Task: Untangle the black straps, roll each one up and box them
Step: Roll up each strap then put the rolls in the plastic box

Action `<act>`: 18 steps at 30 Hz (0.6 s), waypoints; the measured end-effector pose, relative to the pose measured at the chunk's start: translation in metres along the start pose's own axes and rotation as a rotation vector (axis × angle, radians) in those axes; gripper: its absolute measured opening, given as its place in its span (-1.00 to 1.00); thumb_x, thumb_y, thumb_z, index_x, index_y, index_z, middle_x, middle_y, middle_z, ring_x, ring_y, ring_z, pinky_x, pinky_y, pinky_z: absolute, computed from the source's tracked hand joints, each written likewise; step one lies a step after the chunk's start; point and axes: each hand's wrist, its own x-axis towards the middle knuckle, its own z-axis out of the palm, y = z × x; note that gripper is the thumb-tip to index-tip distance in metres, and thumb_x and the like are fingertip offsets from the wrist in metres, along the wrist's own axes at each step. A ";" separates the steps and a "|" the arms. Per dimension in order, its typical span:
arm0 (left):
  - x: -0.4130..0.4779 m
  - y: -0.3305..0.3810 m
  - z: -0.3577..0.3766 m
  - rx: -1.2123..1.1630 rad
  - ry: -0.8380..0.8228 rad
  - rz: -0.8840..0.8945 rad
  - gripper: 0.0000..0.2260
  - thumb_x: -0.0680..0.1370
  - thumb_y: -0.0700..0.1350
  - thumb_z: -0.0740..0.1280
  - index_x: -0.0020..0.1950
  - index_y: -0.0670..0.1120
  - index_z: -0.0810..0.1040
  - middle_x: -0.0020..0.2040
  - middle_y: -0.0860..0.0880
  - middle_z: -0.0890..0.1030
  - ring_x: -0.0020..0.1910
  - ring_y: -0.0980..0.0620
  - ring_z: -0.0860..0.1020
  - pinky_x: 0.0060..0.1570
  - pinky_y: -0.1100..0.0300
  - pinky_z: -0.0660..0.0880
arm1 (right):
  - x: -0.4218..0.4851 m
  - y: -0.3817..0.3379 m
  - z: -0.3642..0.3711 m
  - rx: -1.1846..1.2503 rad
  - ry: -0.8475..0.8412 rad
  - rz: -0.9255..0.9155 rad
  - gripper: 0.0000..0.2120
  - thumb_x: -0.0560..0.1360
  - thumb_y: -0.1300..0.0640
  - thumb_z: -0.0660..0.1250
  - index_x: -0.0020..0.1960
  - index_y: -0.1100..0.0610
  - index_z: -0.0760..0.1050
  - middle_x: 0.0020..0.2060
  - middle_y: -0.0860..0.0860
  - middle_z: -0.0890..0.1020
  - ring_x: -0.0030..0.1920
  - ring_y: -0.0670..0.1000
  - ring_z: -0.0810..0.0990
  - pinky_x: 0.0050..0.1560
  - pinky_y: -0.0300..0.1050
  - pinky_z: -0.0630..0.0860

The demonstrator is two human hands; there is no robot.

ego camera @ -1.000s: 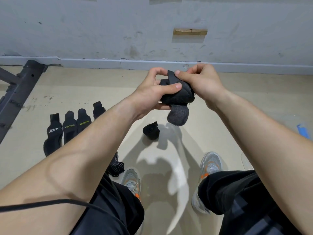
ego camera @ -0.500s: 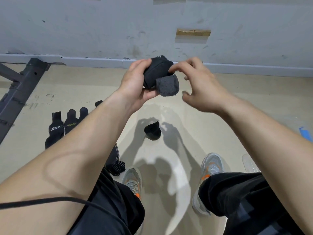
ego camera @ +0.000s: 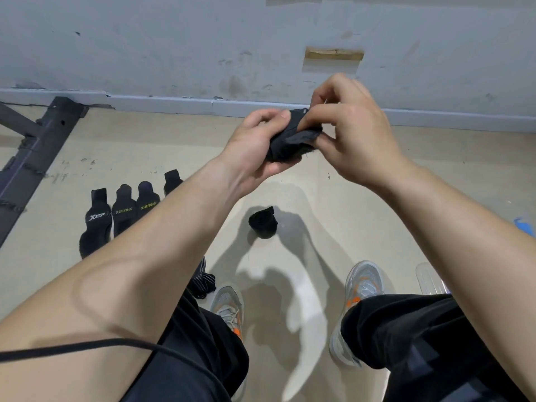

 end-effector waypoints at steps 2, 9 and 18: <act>-0.002 -0.003 0.005 -0.016 -0.034 0.001 -0.87 0.65 -0.09 0.35 0.17 -0.06 0.50 0.03 -0.07 0.61 -0.08 -0.08 0.69 0.03 -0.11 0.66 | 0.001 0.003 0.002 0.169 0.029 0.126 -0.94 0.48 0.13 0.44 -0.11 -0.02 0.67 -0.04 -0.07 0.44 0.07 0.04 0.48 0.00 -0.09 0.44; -0.004 -0.005 0.010 -0.052 -0.046 -0.054 -0.91 0.65 -0.21 0.30 0.14 -0.05 0.50 -0.04 -0.11 0.66 -0.10 -0.10 0.70 0.02 -0.11 0.67 | -0.003 -0.002 0.015 0.596 0.159 0.508 -0.85 0.38 0.06 0.56 -0.23 -0.08 0.59 0.05 -0.04 0.50 0.08 -0.10 0.58 0.12 -0.15 0.52; -0.006 -0.003 0.015 -0.072 0.023 -0.092 -0.76 0.64 -0.03 0.29 0.24 -0.10 0.58 0.11 -0.14 0.69 0.07 -0.16 0.70 -0.03 -0.06 0.68 | 0.000 -0.013 0.022 0.829 0.207 0.648 -0.68 0.40 0.05 0.52 0.02 -0.01 0.42 0.04 -0.01 0.57 -0.07 -0.05 0.60 -0.08 -0.13 0.58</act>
